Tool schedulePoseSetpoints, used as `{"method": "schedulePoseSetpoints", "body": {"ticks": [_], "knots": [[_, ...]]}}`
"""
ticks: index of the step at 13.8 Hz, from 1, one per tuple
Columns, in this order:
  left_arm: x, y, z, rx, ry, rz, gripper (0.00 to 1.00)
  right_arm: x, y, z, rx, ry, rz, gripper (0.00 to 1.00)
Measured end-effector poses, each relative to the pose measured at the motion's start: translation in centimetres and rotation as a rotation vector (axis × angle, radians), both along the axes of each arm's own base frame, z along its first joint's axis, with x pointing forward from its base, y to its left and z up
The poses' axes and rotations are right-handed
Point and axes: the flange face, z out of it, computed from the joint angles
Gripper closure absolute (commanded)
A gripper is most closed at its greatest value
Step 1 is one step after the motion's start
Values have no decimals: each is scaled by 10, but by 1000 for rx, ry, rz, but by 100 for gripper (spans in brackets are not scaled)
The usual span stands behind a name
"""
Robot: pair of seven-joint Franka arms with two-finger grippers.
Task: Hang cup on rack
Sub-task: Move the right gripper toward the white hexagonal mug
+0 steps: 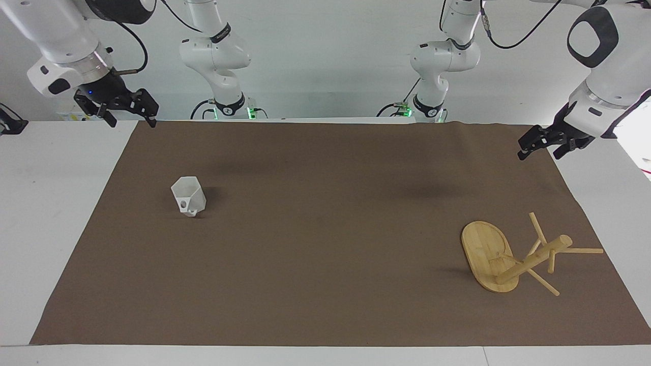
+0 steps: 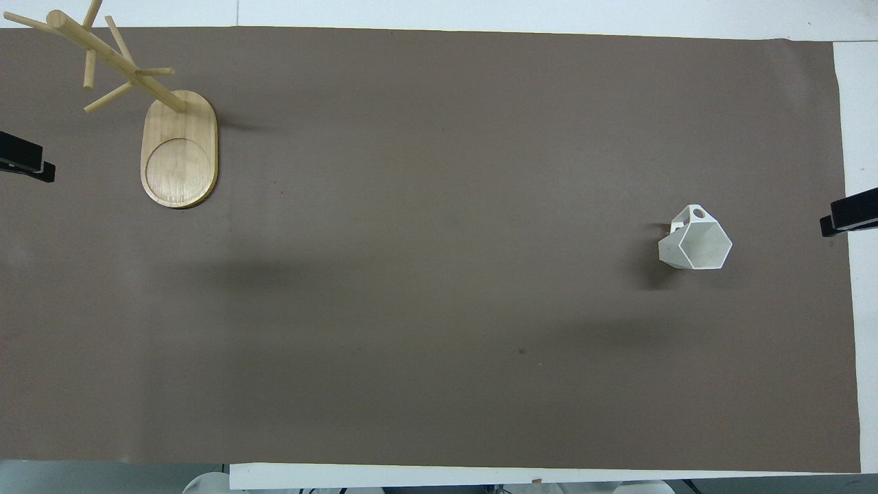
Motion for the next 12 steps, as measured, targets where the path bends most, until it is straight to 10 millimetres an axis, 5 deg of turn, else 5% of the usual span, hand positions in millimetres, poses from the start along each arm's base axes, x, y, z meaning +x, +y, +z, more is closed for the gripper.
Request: {"method": "schedulePoseSetpoints", "body": {"ticks": [8,12], "knots": [[0,0,0,0,0,0,0,-3,4,-5,7,33,32,0],[0,0,0,0,0,0,0,2,14,-8,58,26,463,0]]}}
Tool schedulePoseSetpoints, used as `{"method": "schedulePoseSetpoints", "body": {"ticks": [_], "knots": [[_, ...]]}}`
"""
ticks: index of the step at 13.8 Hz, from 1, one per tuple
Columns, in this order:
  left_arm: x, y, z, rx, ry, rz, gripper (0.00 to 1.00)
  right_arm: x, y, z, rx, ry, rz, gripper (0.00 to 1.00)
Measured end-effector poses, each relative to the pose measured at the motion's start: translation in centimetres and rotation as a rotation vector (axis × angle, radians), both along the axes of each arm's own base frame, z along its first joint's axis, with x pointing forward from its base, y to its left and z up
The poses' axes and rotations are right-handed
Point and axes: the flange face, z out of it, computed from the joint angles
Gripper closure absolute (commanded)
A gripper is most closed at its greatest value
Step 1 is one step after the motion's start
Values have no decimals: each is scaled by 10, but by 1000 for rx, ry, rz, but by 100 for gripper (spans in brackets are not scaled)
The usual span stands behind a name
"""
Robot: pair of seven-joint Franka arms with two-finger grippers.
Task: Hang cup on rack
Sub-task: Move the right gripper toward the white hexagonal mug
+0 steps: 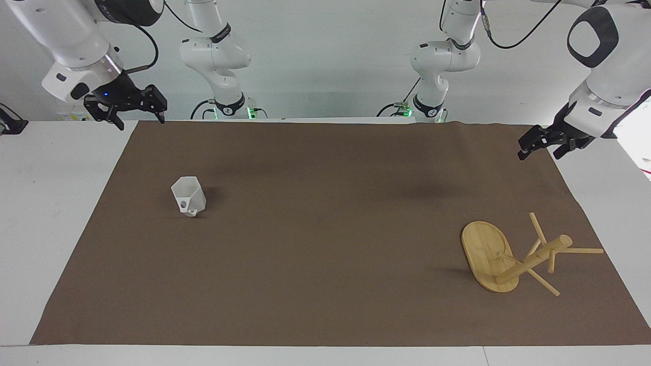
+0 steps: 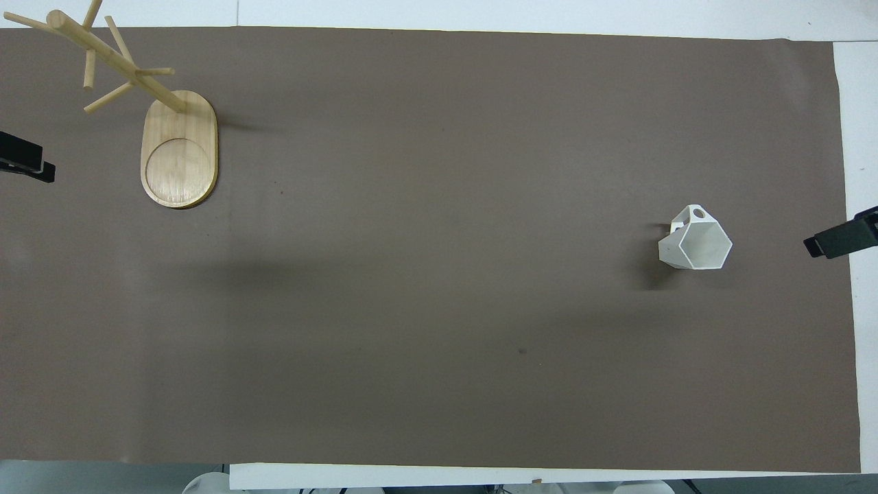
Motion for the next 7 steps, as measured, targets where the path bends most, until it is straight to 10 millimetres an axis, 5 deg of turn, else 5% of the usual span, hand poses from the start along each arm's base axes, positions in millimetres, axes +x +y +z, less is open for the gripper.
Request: {"method": "schedulePoseSetpoints", "body": {"ticks": [2,4,7], "knots": [[0,0,0,0,0,0,0,7,-29,-12,94,-22,208,0],[0,0,0,0,0,0,0,15,-86,-40,243,-68,358,0],[0,0,0,0,0,0,0,16,-188,-118,532,-198,513,0]]}}
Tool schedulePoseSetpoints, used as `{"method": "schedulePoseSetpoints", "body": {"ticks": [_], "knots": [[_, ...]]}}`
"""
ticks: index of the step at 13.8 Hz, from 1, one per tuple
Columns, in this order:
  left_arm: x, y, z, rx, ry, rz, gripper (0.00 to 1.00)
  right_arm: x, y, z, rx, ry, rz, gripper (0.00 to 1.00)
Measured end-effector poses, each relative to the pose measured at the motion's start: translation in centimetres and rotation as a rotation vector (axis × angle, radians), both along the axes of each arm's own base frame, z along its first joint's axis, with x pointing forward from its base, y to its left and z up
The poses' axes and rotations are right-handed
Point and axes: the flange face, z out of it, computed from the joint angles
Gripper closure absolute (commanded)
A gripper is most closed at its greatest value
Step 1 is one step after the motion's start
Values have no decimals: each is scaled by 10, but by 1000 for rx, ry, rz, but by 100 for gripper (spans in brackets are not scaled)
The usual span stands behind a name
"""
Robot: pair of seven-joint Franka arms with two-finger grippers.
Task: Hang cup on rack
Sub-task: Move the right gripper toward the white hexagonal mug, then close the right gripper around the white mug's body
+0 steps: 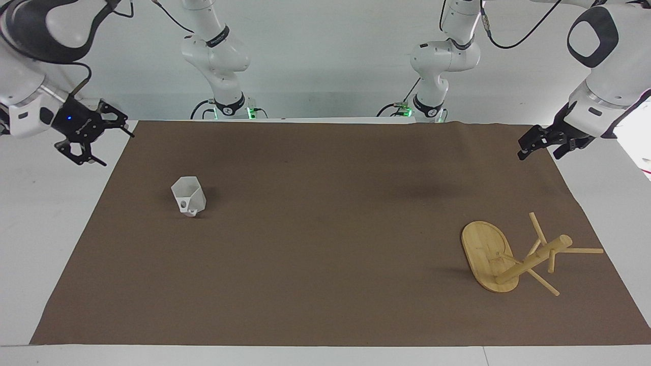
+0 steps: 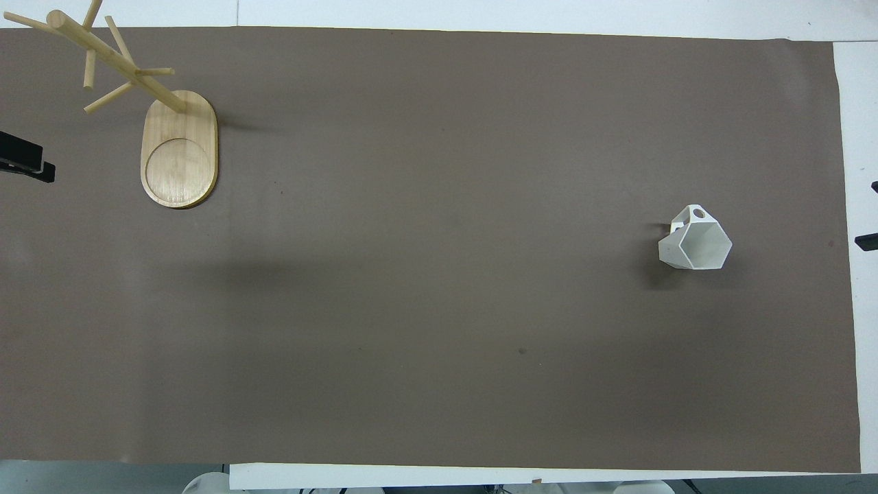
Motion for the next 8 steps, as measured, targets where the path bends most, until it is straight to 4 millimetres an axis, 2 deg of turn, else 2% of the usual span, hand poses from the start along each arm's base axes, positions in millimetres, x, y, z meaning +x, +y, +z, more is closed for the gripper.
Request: {"method": "schedulePoseSetpoints", "body": {"ticks": [1,2,4,6,8], "knots": [[0,0,0,0,0,0,0,-4,-30,-33,108,-44,45,0],[0,0,0,0,0,0,0,-8,-51,-66,217,-95,86,0],[0,0,0,0,0,0,0,-15,-74,-134,427,-189,146,0],[0,0,0,0,0,0,0,-21,-71,-183,583,-280,191,0],[0,0,0,0,0,0,0,-36,-50,-224,707,-358,206,0]]}}
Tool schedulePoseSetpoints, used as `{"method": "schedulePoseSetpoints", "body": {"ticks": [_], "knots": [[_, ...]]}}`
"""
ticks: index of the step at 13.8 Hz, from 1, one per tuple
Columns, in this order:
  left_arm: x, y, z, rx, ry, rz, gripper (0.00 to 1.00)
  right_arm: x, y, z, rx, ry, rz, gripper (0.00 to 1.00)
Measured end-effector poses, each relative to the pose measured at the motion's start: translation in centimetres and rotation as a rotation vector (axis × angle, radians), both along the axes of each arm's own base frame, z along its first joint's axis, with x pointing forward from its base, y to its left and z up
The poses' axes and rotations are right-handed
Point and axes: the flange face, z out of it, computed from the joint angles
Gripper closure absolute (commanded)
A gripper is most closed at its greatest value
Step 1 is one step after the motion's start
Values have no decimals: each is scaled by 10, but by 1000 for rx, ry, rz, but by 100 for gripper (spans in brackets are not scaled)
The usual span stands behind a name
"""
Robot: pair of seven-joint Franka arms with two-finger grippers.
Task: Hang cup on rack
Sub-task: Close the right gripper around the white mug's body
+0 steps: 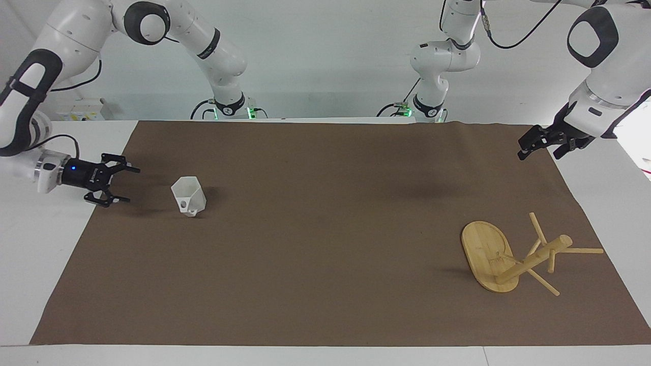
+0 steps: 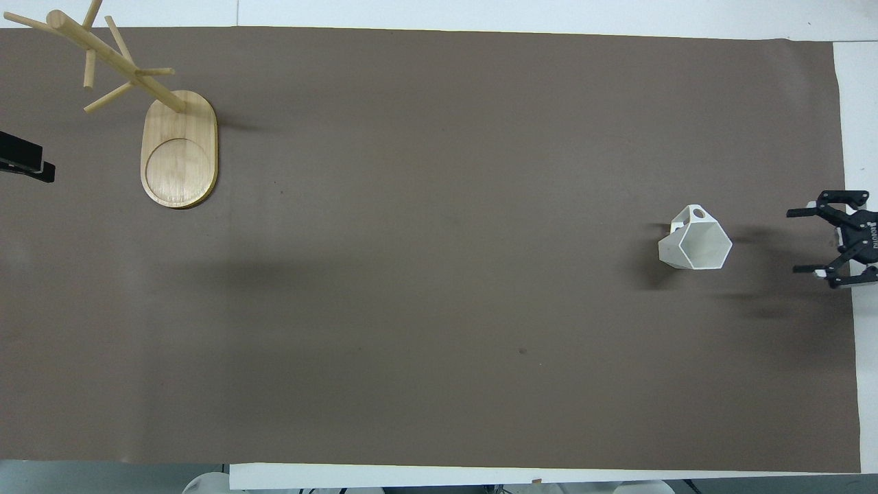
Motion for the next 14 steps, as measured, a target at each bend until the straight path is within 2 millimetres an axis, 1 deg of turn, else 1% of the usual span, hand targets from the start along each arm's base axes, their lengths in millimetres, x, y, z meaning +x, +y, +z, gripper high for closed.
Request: {"method": "schedulePoseSetpoints", "body": {"ticks": [1,3,4,6,8,11,14], "knots": [[0,0,0,0,0,0,0,-9,10,-16,41,-38,6,0],[0,0,0,0,0,0,0,-21,22,-38,77,-92,4,0],[0,0,0,0,0,0,0,-25,27,-46,85,-104,-6,0],[0,0,0,0,0,0,0,-28,34,-54,101,-115,-13,0],[0,0,0,0,0,0,0,-26,42,-62,130,-119,-42,0],[0,0,0,0,0,0,0,-17,62,-78,158,-132,-26,0],[0,0,0,0,0,0,0,-9,74,-80,161,-154,-18,0]]}}
